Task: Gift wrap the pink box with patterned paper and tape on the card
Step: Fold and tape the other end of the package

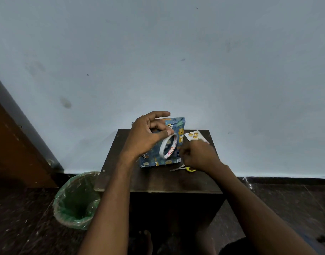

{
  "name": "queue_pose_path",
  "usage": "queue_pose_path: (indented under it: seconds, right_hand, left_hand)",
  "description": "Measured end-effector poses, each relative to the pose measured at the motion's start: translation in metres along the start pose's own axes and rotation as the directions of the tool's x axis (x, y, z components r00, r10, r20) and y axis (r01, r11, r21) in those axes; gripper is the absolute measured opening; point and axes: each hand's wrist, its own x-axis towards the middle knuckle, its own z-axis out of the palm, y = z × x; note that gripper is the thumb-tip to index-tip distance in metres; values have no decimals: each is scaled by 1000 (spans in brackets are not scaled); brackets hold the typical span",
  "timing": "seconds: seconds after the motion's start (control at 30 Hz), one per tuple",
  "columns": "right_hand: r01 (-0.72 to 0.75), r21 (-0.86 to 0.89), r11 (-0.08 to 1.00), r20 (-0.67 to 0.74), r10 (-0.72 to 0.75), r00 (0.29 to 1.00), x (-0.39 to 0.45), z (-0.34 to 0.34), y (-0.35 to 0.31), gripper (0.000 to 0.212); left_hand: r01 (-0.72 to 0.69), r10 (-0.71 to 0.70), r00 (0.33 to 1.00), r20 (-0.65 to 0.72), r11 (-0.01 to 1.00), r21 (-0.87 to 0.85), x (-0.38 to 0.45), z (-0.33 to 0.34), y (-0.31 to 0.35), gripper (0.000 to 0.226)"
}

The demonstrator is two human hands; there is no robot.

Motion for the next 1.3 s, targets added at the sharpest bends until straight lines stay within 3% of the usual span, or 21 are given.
queue_pose_path:
  seconds: [0.1,0.13,0.17,0.27,0.37,0.53,0.77,0.93,1.13,1.3]
  right_hand:
    - [149,436,887,-391,38,920,-10,-29,-11,13]
    - [241,525,816,-466,39,884,-13,-37,-13,4]
    - [300,557,774,-507,31,862,-15,-43,-16,14]
    - [402,467,788,-527,-117,842,-13,-45,-18,37]
    - [439,381,813,-520,-205,830,-6,-33,-19,34]
    - [446,277,851,-570,-229,789,-4,-21,-25,5]
    - [376,124,918,-699,-188,690,-5,-16,-22,9]
    - [374,48,926,-758,-210,617,-7,-14,-25,9]
    - [378,40,925,-779,-208,592,-8,-13,-24,8]
    - [398,21,917,-782,-233,579,-10,-15,-25,10]
  left_hand:
    - [3,-3,1000,-1,1000,-19,0,0,1,47]
    - [8,-8,1000,-3,999,-31,1,1,2,46]
    - [12,-12,1000,-4,999,-46,1,0,2,46]
    - [25,-25,1000,3,995,-92,0,0,4,48]
    - [46,-43,999,27,992,-121,0,-2,6,50]
    - [99,-95,995,34,985,-141,1,-1,7,53]
    - [154,-177,979,-100,968,-197,2,9,14,36]
    - [196,-225,964,-138,961,-196,3,14,19,55]
    - [228,-252,960,-126,958,-175,6,16,20,75]
    - [213,-234,958,-166,968,-137,6,18,16,42]
